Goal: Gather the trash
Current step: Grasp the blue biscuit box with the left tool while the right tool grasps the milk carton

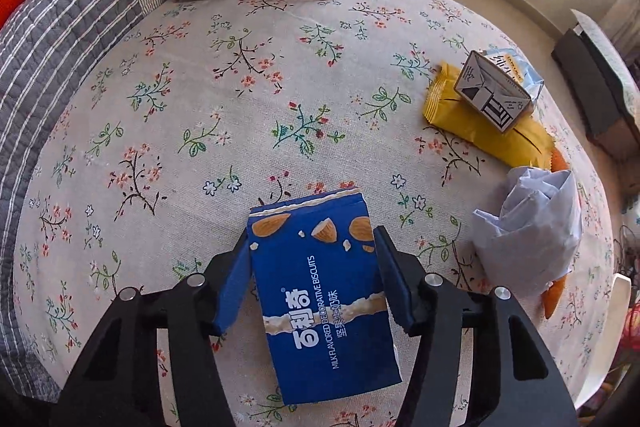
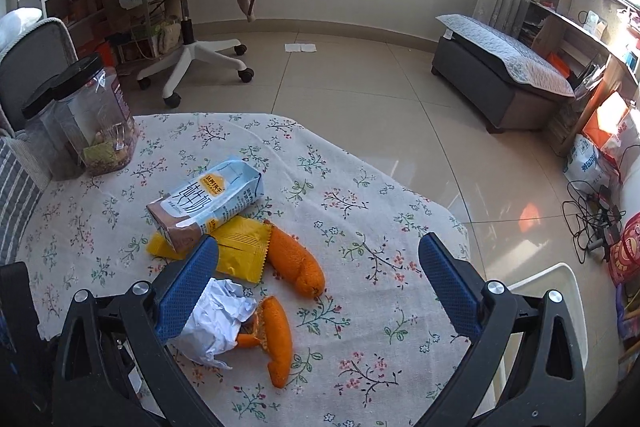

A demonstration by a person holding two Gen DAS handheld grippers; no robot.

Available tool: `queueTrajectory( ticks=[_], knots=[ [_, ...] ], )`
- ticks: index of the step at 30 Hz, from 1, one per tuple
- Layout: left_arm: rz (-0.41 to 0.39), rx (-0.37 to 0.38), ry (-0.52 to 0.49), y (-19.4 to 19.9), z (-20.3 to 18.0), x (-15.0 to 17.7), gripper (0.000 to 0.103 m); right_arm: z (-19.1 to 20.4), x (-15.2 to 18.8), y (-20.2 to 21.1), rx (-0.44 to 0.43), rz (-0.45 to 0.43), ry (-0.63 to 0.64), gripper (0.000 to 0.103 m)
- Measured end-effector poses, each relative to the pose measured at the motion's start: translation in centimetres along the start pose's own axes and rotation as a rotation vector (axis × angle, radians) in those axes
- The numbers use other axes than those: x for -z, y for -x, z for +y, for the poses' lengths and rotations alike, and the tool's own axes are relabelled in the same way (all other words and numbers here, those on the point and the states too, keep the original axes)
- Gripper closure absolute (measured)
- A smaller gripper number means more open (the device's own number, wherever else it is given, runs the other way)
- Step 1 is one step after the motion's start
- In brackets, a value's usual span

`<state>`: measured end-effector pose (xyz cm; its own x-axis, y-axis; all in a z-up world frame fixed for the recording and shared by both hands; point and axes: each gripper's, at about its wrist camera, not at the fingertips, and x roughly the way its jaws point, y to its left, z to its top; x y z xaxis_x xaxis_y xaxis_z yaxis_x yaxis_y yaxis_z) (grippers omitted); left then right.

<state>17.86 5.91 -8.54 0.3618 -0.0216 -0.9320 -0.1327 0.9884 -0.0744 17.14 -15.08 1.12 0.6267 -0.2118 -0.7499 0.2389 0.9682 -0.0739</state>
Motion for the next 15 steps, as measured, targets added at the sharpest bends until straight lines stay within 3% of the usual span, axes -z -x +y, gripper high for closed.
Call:
queueTrajectory(
  ticks=[3, 11, 15],
  knots=[
    [-0.012, 0.047, -0.008, 1.2, 0.8, -1.5, 0.045, 1.9, -1.9, -1.6, -0.009, 0.046, -0.020, 0.007],
    [-0.179, 0.053, -0.115, 5.9, 2.8, -5.3, 0.045, 5.6, -5.3, -6.7, 0.011, 0.190, -0.133, 0.007],
    [-0.162, 0.107, -0.091, 5.5, 3.7, -6.1, 0.045, 7.3, -5.9, -9.4, 0.046, 0.269, -0.163, 0.007]
  ],
)
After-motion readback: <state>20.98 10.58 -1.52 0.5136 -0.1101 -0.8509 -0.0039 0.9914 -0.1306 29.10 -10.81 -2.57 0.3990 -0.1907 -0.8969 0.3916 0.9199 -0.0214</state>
